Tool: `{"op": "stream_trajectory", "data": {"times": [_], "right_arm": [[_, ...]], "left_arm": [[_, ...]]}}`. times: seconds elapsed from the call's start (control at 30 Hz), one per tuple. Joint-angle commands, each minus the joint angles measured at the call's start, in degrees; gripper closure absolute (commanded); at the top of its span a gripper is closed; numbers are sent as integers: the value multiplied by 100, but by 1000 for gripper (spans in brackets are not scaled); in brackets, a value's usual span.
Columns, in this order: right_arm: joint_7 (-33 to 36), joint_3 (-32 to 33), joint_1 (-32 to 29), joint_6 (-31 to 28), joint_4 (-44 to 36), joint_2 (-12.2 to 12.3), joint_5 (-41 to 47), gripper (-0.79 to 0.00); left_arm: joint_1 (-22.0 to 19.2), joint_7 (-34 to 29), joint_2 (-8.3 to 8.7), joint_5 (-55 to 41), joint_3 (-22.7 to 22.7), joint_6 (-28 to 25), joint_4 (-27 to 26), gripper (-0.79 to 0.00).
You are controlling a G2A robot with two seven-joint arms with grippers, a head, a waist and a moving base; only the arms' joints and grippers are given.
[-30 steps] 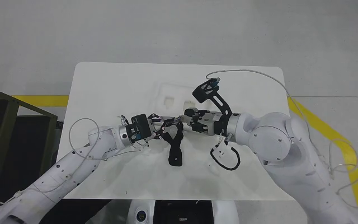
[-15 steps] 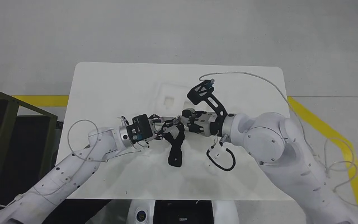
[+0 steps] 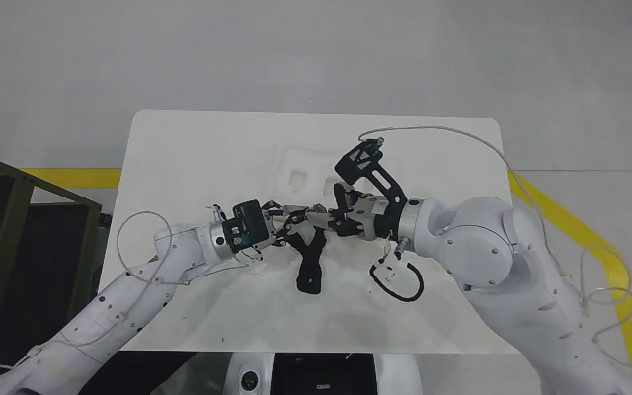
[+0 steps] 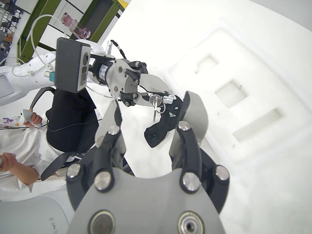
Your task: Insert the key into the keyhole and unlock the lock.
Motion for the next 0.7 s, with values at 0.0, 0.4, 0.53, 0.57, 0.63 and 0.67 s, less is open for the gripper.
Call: {"op": "stream_trajectory", "data": {"times": [0.0,0.4,0.53,0.57,0.63,0.67], "right_arm": [[-34,118,-62,-273,34,26,-7,-785],[-565,709,-487,-2856,258,209,-453,-785],[-683,771,-554,-3681,471,255,-452,-785],[-707,779,-558,-3821,519,263,-467,-785],[-790,767,-565,-4180,598,278,-459,-785],[-820,767,-562,-4322,638,286,-475,-785]], "left_arm": [[-28,-83,-13,-110,-28,-234,51,0],[-780,-1254,-200,-1525,39,-2581,583,0],[-1128,-1766,-275,-2013,245,-2940,698,0],[-1217,-1927,-282,-2132,322,-2940,730,0],[-1391,-2196,-287,-2482,489,-2940,791,0],[-1478,-2383,-284,-2648,597,-2940,817,0]]}}
